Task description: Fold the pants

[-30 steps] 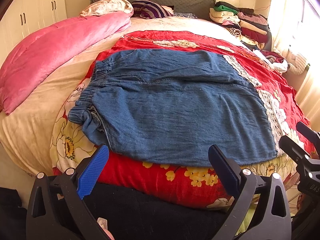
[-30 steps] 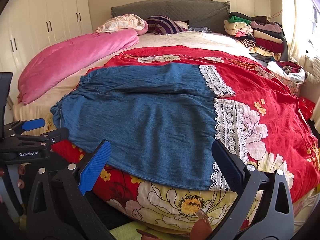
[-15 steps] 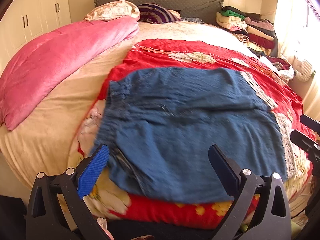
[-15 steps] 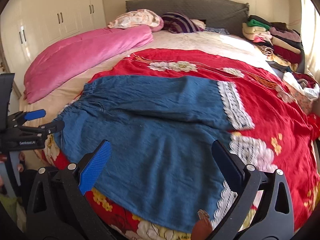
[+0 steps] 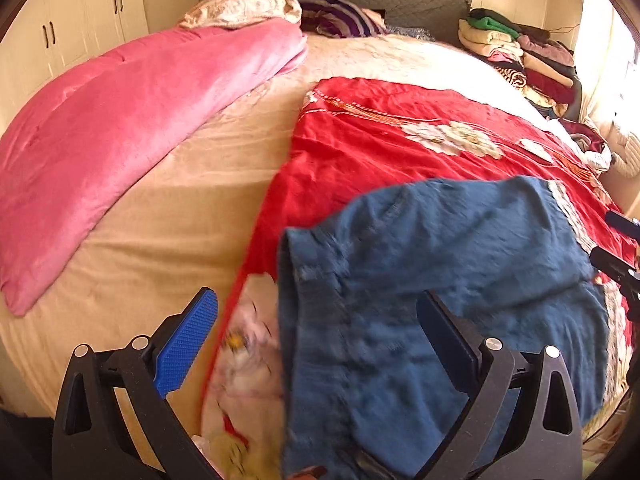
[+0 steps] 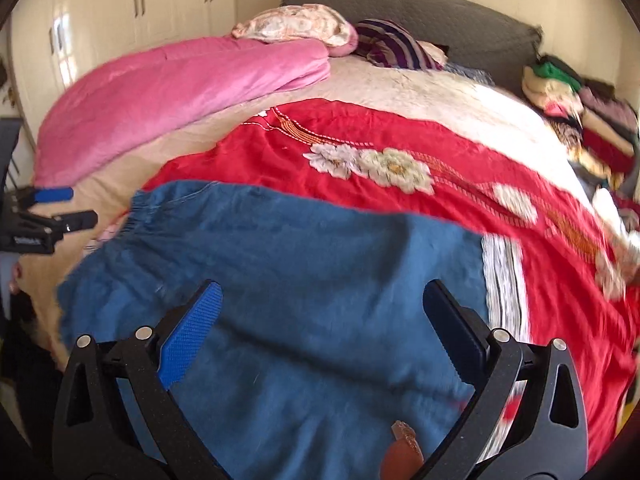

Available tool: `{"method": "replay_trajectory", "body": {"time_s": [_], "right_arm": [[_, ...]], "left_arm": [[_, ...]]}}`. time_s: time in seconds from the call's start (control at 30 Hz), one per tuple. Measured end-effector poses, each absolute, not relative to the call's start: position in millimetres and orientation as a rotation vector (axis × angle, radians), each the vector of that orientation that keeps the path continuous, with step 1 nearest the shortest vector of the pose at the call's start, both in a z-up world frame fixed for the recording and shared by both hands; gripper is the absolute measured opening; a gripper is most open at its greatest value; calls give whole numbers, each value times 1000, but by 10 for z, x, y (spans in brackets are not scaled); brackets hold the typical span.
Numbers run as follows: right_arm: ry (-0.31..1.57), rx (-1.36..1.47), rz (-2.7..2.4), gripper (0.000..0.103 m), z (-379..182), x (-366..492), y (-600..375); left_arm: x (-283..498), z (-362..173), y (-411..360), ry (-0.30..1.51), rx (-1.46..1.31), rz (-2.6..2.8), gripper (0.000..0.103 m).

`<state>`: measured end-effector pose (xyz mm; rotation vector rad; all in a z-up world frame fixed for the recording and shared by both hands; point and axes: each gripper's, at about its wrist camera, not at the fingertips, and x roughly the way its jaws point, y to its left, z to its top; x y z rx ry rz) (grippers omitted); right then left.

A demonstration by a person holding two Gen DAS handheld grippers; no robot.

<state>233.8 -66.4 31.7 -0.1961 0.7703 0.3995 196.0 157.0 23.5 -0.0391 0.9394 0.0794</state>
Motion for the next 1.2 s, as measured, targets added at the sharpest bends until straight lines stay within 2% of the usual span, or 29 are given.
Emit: {"method": "replay_trajectory", "body": {"time_s": [0.23,0.53,0.6,0.63,0.77,1.0,1.03,1.1,1.13,1.17,1.2], "right_arm": [[823,-269,485,95,116,2962,-321],[885,-372,581,95,-211,3439,68],[887,-414,598,95,-262,3506,148],[885,-434,602,95,-289,3539,183],[886,-469,615,95,-346,3619,253],[859,-497,684,95,-371,3598,369],[857,-490,702,92,-365,3573,383],[854,-470,723,62,-359,3565,390],[863,-442,758,37,-341,3542,388],[867,-428,770,24,-330,3530,388],[861,-405,782,19,-296,3484,364]], "left_arm": [[2451,-89,1746,998,-41,73,99],[2770,-358,1692,982,65,75,97],[2797,-400,1677,987,57,52,68],[2813,-428,1670,997,37,9,41],[2749,-390,1659,964,28,-10,34],[2357,36,1566,829,-9,-109,32],[2306,90,1541,821,-11,-122,32],[2230,132,1524,816,-15,-133,32],[2206,139,1518,815,-9,-132,32],[2190,135,1519,815,-4,-126,32],[2176,118,1528,816,-4,-120,32]]}}
